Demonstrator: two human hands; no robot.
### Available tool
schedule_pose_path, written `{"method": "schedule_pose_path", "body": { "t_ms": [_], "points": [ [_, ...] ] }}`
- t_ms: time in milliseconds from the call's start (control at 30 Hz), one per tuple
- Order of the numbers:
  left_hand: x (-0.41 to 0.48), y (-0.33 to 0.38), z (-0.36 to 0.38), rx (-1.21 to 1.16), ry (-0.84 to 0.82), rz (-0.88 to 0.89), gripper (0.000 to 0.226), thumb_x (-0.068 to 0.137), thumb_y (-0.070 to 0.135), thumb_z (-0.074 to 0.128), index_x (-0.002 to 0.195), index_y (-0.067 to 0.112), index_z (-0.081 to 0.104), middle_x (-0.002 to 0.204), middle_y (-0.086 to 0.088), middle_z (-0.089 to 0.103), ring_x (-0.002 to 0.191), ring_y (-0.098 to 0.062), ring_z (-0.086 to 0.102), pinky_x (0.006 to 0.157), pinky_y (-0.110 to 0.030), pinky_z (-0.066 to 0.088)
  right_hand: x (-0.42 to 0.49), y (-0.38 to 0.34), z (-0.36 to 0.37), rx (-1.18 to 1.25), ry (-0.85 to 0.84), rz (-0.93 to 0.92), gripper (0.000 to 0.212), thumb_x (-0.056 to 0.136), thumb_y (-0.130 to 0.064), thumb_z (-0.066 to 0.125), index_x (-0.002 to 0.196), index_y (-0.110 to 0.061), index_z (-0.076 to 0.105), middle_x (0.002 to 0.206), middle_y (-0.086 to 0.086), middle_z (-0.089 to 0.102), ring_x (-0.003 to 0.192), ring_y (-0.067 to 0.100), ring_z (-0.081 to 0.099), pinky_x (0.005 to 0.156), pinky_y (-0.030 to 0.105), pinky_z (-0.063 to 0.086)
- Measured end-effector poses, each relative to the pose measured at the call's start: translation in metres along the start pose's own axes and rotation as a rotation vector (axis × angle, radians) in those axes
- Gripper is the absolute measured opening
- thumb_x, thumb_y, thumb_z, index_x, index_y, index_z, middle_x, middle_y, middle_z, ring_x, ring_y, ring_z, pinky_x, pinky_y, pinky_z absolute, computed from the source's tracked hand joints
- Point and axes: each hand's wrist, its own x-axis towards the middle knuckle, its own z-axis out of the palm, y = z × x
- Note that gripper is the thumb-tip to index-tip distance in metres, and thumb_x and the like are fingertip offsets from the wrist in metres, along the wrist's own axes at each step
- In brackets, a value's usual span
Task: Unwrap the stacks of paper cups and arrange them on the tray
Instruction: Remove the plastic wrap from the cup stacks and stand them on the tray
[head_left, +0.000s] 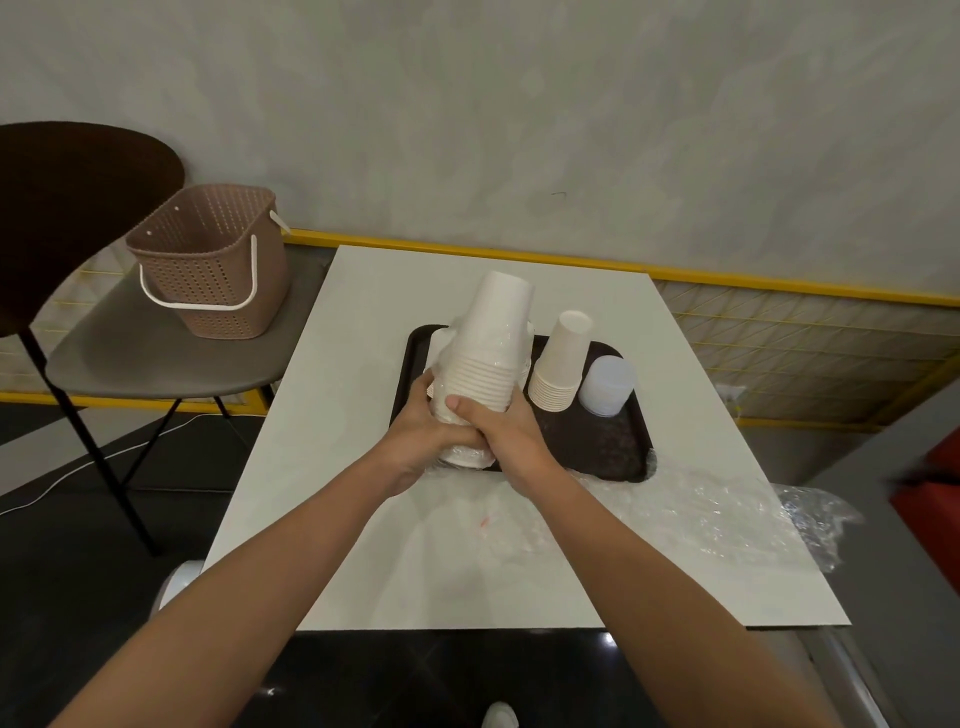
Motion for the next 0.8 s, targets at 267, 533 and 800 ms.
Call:
{"method": "schedule_pose_path", "body": {
  "t_ms": [267,533,800],
  "points": [
    [-0.004,0.001,-0.004,-0.024,-0.156,-0.049,0.114,0.049,0.004,0.063,0.144,0.036,0.011,0.136,-0.002,0.046,0.119,-0.017,0.055,0.086,-0.035,0.054,0.0,0.013,-0.006,0.009,-0.078,0.027,0.069,0.059,-0.007,0.076,0.121,-0.023,0.05,0.12,0.01,0.065,0.111,0.022,0.063,0.093,0.04,0.052],
    [0.014,0.051,-0.011,0.02,0.076,0.014,0.09,0.072,0.051,0.068,0.147,0.031,0.022,0.132,0.008,0.046,0.113,-0.014,0.049,0.089,-0.039,0.042,-0.007,0.024,-0.007,-0.029,-0.052,0.077,0.086,0.051,-0.012,0.083,0.127,-0.015,0.043,0.12,0.007,0.062,0.111,0.02,0.062,0.092,0.04,0.053],
    [0.017,0.055,0.001,0.16,0.157,0.161,0.096,0.042,0.05,0.081,0.127,0.018,0.049,0.118,-0.002,0.063,0.106,-0.018,0.062,0.089,-0.038,0.054,-0.002,0.006,-0.004,-0.065,-0.078,0.02,0.076,0.057,-0.011,0.08,0.125,-0.016,0.047,0.115,0.007,0.066,0.105,0.019,0.065,0.082,0.031,0.055]
  ]
}}
